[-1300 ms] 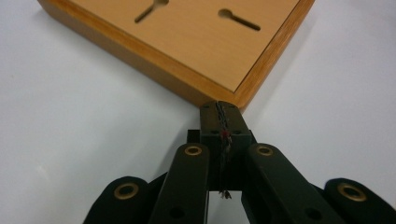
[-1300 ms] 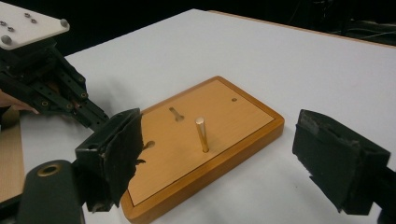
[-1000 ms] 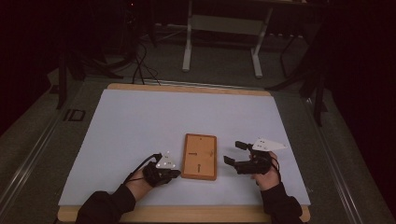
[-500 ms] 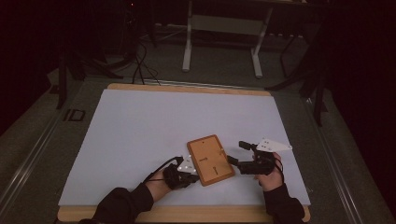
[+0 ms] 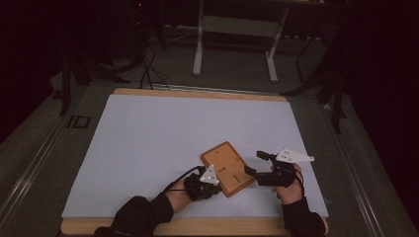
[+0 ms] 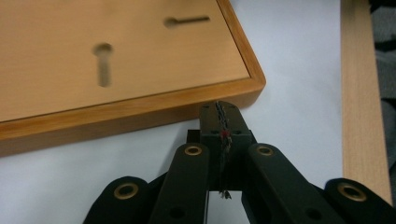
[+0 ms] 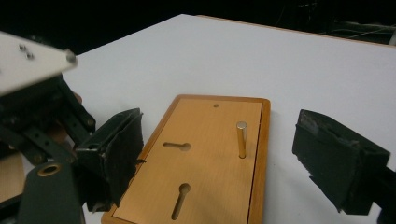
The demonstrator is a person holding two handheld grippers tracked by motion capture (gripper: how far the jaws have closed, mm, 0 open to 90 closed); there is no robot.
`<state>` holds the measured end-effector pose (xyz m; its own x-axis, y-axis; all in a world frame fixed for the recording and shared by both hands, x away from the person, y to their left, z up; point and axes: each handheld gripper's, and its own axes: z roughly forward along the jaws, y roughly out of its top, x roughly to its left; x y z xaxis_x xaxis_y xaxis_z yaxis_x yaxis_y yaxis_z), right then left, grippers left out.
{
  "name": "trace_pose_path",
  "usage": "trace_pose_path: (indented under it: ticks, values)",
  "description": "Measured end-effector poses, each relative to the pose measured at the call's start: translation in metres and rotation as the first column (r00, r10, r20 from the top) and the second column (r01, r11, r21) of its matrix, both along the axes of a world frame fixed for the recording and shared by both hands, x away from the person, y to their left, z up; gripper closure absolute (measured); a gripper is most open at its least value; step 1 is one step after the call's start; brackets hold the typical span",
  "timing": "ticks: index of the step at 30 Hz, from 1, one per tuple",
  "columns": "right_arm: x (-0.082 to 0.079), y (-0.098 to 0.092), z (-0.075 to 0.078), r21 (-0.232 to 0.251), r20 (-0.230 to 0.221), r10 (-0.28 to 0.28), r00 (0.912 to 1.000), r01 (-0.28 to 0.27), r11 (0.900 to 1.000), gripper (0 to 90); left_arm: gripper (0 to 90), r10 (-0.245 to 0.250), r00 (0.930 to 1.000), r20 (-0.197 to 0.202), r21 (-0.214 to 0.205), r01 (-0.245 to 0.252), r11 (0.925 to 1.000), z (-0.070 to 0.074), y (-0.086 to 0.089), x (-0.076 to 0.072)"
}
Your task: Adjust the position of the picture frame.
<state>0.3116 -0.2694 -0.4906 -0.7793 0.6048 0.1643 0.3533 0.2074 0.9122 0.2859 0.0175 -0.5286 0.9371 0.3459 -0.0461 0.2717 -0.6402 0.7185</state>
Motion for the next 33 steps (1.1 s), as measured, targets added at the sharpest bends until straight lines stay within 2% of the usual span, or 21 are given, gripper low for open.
trace_pose_path:
  ticks: [2, 6, 13, 17, 22, 25, 29, 33]
  values:
    - [-0.001, 0.000, 0.000, 0.003, 0.001, -0.001, 1.0000, 0.001, 1.0000, 15.7, 89.9, 0.025, 0.9997, -0.006, -0.023, -0.025, 0.9994, 0.004, 0.005, 0.004]
    - [-0.003, -0.002, 0.002, 0.009, 0.007, -0.005, 1.0000, 0.005, 0.9999, 15.7, 90.0, 0.045, 0.9990, 0.006, -0.035, -0.045, 0.9984, 0.010, 0.012, 0.015]
    - [-0.010, -0.007, -0.001, 0.002, 0.002, -0.012, 0.9999, 0.012, 0.9999, 15.7, 89.9, 0.070, 0.9974, 0.017, -0.062, -0.069, 0.9957, 0.017, 0.010, 0.035]
    - [-0.012, -0.010, -0.003, -0.004, 0.008, -0.018, 0.9998, 0.018, 0.9998, 15.7, 89.9, 0.040, 0.9992, 0.008, -0.075, -0.039, 0.9964, 0.012, 0.010, 0.029]
    - [-0.011, -0.014, -0.001, 0.013, 0.012, -0.025, 0.9996, 0.024, 0.9996, 15.7, 90.0, -0.037, 0.9993, 0.004, -0.047, 0.037, 0.9982, 0.006, 0.006, 0.010]
    - [-0.010, -0.015, 0.000, 0.021, 0.017, -0.028, 0.9995, 0.028, 0.9994, 15.7, 90.0, -0.069, 0.9976, 0.010, 0.001, 0.069, 0.9976, 0.003, 0.005, 0.006]
    - [-0.010, -0.016, 0.001, 0.026, 0.020, -0.031, 0.9993, 0.030, 0.9992, 15.7, 90.0, -0.063, 0.9980, -0.002, 0.005, 0.063, 0.9980, -0.003, 0.002, 0.007]
    - [-0.010, -0.016, 0.002, 0.027, 0.020, -0.035, 0.9992, 0.035, 0.9990, 15.7, 90.0, -0.079, 0.9969, -0.008, 0.018, 0.079, 0.9967, -0.006, -0.004, 0.008]
